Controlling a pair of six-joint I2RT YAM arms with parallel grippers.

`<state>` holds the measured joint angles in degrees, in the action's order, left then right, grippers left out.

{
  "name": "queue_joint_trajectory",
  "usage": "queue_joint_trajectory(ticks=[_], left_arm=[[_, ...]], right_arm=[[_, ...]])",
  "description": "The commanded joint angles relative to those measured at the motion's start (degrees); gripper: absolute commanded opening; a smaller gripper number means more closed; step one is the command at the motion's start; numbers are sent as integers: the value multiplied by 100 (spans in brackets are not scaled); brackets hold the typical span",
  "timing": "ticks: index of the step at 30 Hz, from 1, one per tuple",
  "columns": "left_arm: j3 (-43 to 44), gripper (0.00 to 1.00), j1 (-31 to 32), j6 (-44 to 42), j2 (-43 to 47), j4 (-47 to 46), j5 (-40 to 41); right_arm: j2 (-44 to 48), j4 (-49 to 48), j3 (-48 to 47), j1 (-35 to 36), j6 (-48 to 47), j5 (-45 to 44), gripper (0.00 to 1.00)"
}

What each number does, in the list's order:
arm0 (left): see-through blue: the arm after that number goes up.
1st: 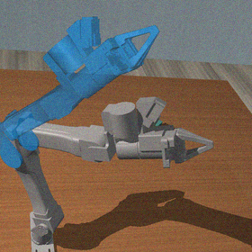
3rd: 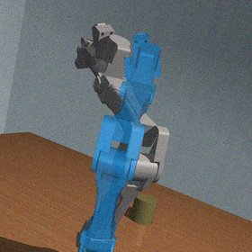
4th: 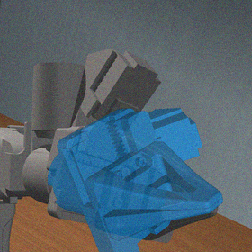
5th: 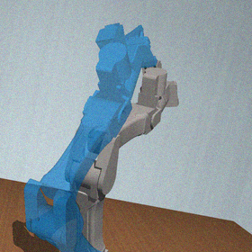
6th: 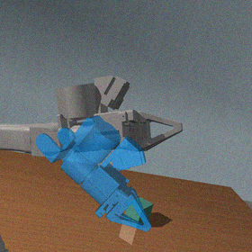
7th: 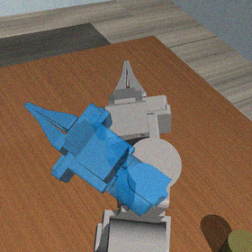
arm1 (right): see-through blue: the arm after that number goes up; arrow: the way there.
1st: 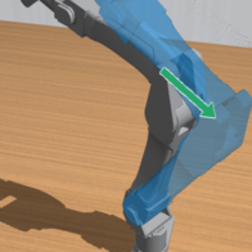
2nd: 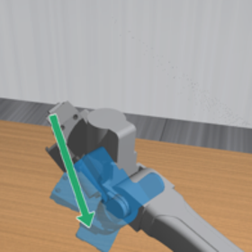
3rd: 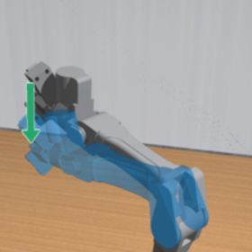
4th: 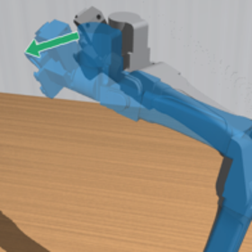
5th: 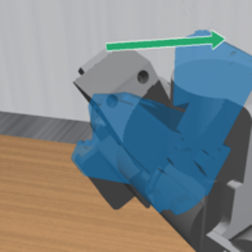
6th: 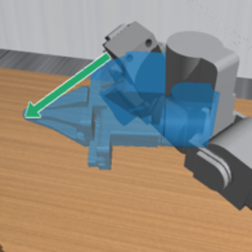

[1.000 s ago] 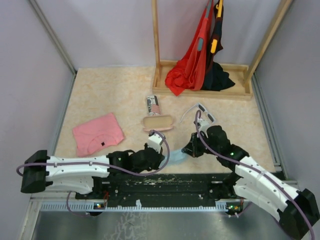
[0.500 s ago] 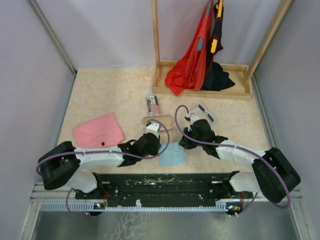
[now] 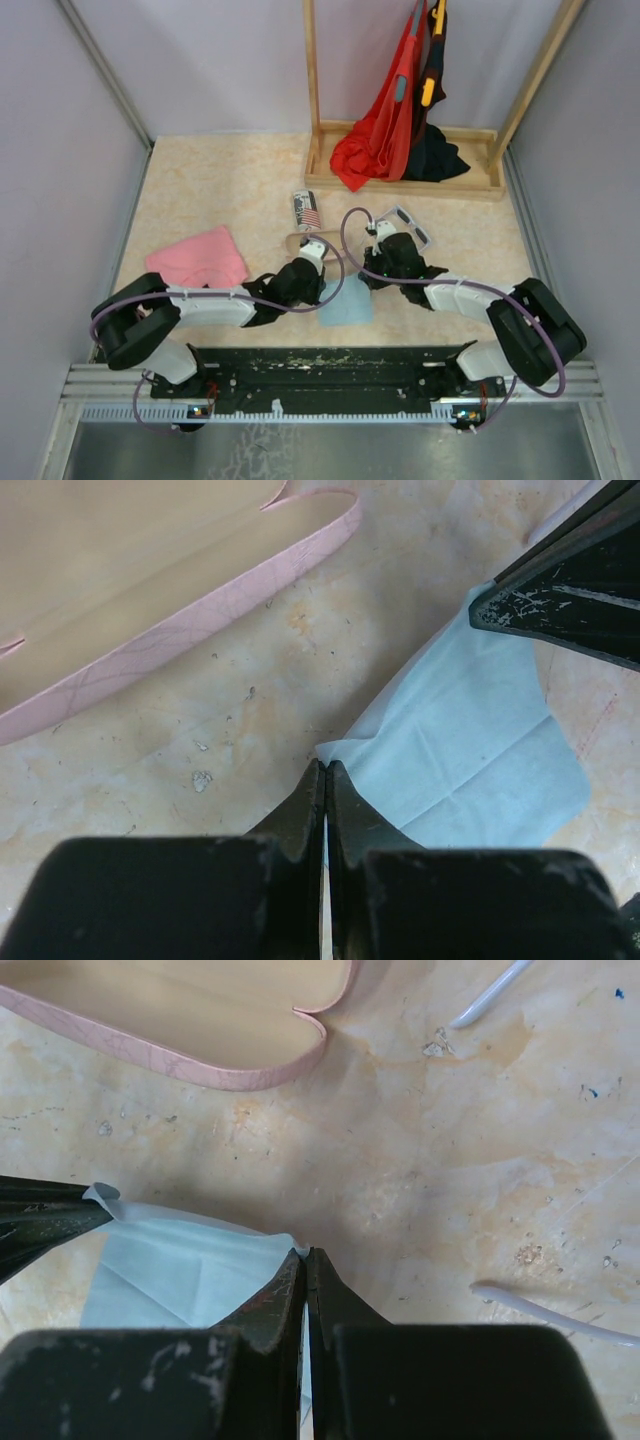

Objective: Organize the sunglasses
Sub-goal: Adjust the glasses cleaning cloth at the center of the board.

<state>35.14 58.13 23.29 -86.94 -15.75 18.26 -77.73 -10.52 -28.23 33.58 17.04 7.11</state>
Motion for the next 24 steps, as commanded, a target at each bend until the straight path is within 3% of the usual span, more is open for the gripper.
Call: queue_joint_trajectory(ticks=[1, 8, 17, 24], left_arm=[[-259, 1, -38, -318, 325, -424, -81], [-417, 1, -38, -789, 226, -911, -29], [-84, 1, -126, -1032, -476, -1079, 156], [-547, 1, -126, -1141, -135, -1583, -85]], right_arm=[[377, -420, 78, -76, -311, -212, 0], [617, -719, 355, -80, -445, -288, 0], [2, -1130, 222, -80, -377, -460, 0], [295, -1224, 539, -78, -360, -406, 0]])
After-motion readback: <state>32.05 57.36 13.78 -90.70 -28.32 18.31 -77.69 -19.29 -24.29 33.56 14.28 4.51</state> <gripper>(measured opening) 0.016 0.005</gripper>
